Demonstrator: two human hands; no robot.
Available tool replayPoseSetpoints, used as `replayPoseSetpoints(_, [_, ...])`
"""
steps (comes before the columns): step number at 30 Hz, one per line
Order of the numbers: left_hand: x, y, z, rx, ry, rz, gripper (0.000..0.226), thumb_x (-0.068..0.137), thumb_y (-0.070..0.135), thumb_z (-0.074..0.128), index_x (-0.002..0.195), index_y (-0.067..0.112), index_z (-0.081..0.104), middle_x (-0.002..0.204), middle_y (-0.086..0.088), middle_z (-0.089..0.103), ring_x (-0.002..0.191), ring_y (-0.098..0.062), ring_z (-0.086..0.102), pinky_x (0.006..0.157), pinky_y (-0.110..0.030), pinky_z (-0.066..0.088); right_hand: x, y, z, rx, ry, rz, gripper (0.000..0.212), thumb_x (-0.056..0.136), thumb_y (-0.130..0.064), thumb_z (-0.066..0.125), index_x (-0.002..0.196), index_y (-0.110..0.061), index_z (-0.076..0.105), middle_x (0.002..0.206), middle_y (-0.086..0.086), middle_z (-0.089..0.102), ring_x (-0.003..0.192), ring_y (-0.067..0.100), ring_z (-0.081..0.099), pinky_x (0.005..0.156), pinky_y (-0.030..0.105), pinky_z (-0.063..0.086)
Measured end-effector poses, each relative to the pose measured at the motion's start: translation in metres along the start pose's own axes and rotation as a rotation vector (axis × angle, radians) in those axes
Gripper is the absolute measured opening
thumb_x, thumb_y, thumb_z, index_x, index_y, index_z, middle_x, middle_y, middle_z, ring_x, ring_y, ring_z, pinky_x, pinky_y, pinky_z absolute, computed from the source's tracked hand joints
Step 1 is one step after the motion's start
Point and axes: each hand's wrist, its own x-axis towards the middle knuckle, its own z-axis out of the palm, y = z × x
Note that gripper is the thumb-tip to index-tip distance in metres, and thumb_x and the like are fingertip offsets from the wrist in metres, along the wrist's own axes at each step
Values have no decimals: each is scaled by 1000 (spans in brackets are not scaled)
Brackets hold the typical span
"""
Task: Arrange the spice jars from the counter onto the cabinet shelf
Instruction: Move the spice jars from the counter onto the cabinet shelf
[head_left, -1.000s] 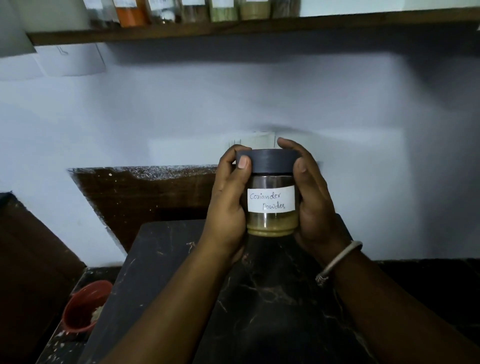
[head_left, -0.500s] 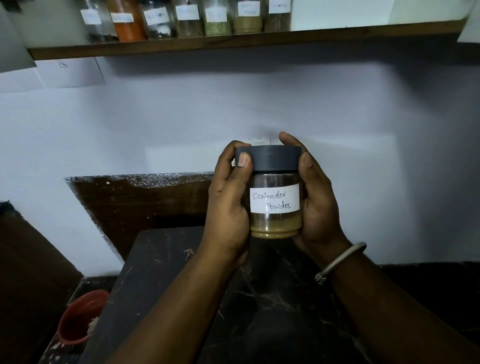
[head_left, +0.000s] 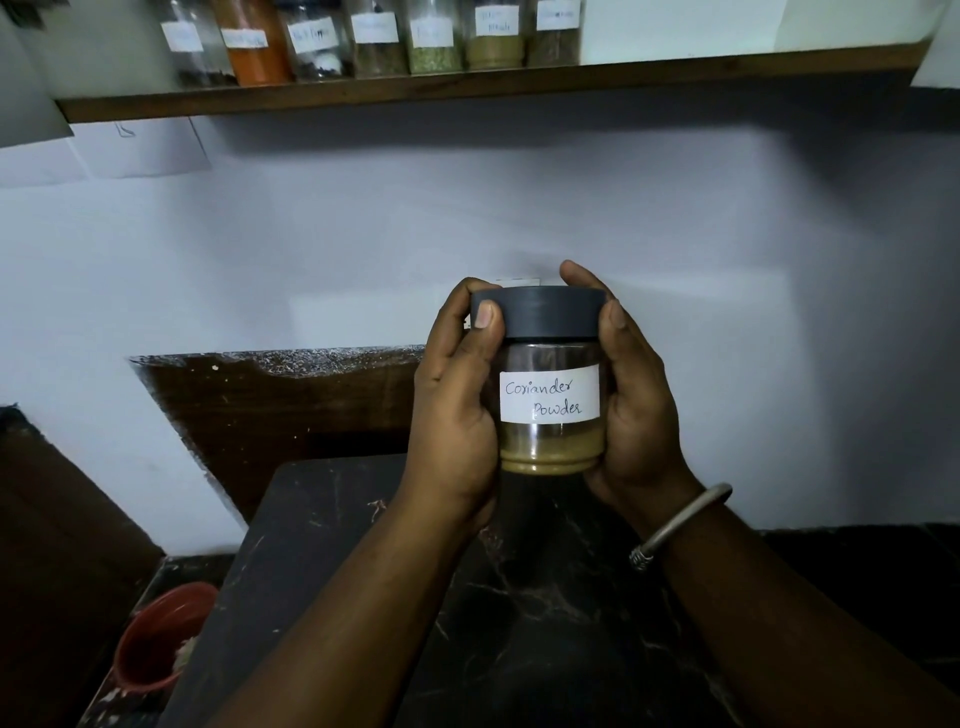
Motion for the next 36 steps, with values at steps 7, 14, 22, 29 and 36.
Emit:
replayPoseSetpoints(7, [4, -3, -1, 10, -9, 2, 24, 105, 30, 45, 111, 7, 50, 94, -10, 57, 85, -22, 60, 69, -32, 50, 3, 3, -4, -16, 18, 25, 57, 94, -43, 54, 143, -15, 55, 142, 23, 58, 132, 47, 53, 114, 68, 34])
replayPoseSetpoints(14, [9, -5, -2, 12, -21, 4, 28, 102, 36, 50, 109, 9, 51, 96, -12, 57, 85, -24, 60, 69, -34, 51, 8, 3, -4, -68, -9, 1, 52, 97, -41, 51, 143, -19, 55, 141, 18, 60, 131, 41, 57, 113, 64, 40])
replayPoseSetpoints(22, [59, 13, 13, 69, -92, 62, 39, 88, 49, 61, 116, 22, 61, 111, -25, 69, 91, -39, 72, 70, -41, 59, 48, -47, -7, -462, -83, -189, 74, 70, -54, 75, 140, -43, 53, 123, -18, 69, 113, 9, 69, 83, 26, 60])
replayPoseSetpoints(29, [177, 56, 49, 218, -238, 221, 42, 104, 40, 54, 139, 17, 53, 123, -12, 72, 105, -23, 75, 78, -34, 62, 142, -137, 10, -810, -79, -460, 54, 74, -57, 73, 121, -34, 59, 106, -25, 65, 100, -5, 64, 76, 18, 56])
replayPoseSetpoints(36, [318, 71, 49, 1115, -81, 474, 46, 106, 56, 38, 142, 33, 54, 126, 2, 71, 117, -16, 66, 90, -28, 50, 284, -190, -7, -1119, 74, -425, 54, 83, -47, 78, 127, -22, 59, 116, -2, 64, 103, 18, 64, 92, 34, 55])
